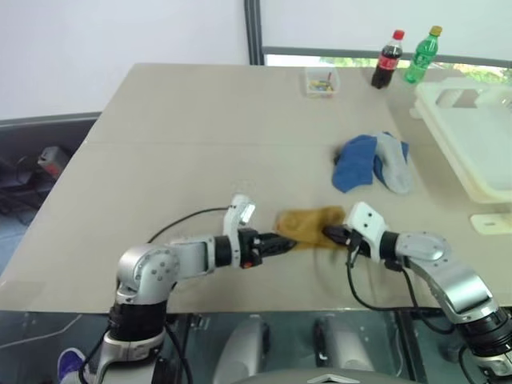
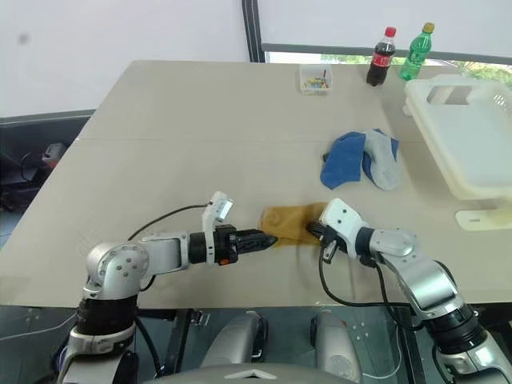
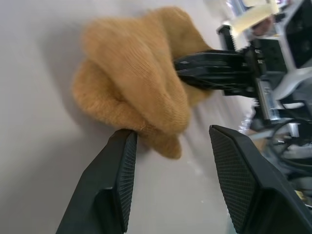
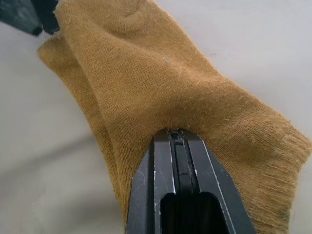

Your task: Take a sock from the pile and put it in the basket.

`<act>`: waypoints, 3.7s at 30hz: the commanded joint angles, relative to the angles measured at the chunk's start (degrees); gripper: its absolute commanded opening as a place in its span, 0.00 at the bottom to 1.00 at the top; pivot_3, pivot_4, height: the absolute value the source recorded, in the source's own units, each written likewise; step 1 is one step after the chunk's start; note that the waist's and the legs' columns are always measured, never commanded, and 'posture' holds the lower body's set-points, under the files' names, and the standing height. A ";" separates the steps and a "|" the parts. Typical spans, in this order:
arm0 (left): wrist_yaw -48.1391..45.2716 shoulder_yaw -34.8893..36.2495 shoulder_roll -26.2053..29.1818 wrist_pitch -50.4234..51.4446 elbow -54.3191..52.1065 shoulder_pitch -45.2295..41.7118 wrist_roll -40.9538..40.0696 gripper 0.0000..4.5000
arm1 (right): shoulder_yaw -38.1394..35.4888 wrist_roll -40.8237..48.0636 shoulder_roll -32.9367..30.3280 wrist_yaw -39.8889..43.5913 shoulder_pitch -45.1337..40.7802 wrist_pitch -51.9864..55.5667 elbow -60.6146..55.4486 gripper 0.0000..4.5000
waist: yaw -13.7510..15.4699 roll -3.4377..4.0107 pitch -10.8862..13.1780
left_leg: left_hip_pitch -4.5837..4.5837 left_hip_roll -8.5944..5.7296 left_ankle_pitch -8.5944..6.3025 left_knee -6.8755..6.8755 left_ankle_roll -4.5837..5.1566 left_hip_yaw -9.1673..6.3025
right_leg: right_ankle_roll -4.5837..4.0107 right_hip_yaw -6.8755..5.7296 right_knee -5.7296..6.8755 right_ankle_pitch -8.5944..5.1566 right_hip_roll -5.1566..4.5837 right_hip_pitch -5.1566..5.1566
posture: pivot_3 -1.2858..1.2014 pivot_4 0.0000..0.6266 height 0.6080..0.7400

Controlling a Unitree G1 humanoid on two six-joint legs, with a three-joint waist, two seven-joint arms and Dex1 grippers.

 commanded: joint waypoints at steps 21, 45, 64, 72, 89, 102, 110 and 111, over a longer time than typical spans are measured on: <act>-16.51 -12.13 -11.59 -8.72 17.87 -17.02 3.13 0.56 | -2.18 -1.60 1.65 -2.17 1.60 2.41 -2.28 0.02 | 0.07 0.01 0.00 | -0.01 -0.10 0.01 0.01 -0.02 0.05 | 0.00 0.06 -0.01 0.00 0.04 0.01 | 0.52 0.24 1.00; -10.34 -6.97 6.52 -16.60 0.15 2.25 12.53 0.99 | -4.27 -0.49 -1.56 0.38 1.07 5.23 -6.33 0.00 | 0.73 0.05 0.04 | -0.16 0.07 0.01 -0.07 -0.03 0.11 | -0.11 0.13 -0.04 -0.06 -0.05 -0.21 | 0.52 0.24 1.00; -11.60 -5.89 -7.61 -6.31 10.56 -11.25 3.40 0.99 | -2.71 -2.23 -2.51 -0.85 3.27 5.26 -6.17 0.00 | 1.29 0.03 0.02 | -0.12 -0.03 0.01 0.00 -0.03 0.00 | -0.01 -0.01 -0.05 -0.01 0.01 -0.05 | 0.52 0.24 1.00; -18.93 -11.54 -11.71 -11.76 18.31 -15.43 6.11 0.99 | -3.82 -1.74 -2.82 -2.39 4.61 7.54 -10.35 0.00 | 1.33 0.03 0.02 | -0.14 -0.07 0.01 0.00 -0.03 0.01 | -0.01 0.01 -0.07 -0.01 0.00 -0.05 | 0.52 0.24 1.00; -20.68 -11.21 -23.23 -18.80 32.61 -19.06 11.95 0.99 | -10.57 1.43 -7.38 -2.93 8.02 15.57 -22.65 0.00 | 1.30 0.01 0.05 | -0.20 -0.09 0.00 0.00 -0.01 0.02 | 0.01 0.01 -0.09 -0.01 0.00 -0.08 | 0.52 0.24 1.00; -22.78 -14.59 -24.51 -19.37 32.69 -18.90 14.27 0.99 | -19.46 5.40 -8.58 -2.80 17.56 16.46 -28.50 0.00 | 1.52 0.01 0.06 | -0.31 -0.11 0.00 0.00 0.00 -0.08 | 0.08 -0.03 -0.10 -0.06 -0.04 -0.11 | 0.52 0.24 1.00; -26.17 -22.69 -23.39 -27.28 38.53 -20.05 23.73 1.00 | -34.07 11.69 -3.51 -7.07 29.75 25.76 -39.97 0.39 | 1.52 0.04 0.02 | -0.24 -0.09 0.00 0.02 0.00 -0.08 | 0.09 -0.03 -0.10 -0.08 -0.02 -0.04 | 0.52 0.24 1.00; -27.06 -23.44 -22.82 -28.52 38.51 -19.74 24.68 1.00 | -35.85 12.30 -2.30 -8.14 30.12 26.67 -40.75 0.43 | 1.43 0.04 0.02 | -0.21 -0.08 -0.01 0.02 0.01 -0.05 | 0.10 -0.01 -0.11 -0.07 -0.02 -0.01 | 0.52 0.24 1.00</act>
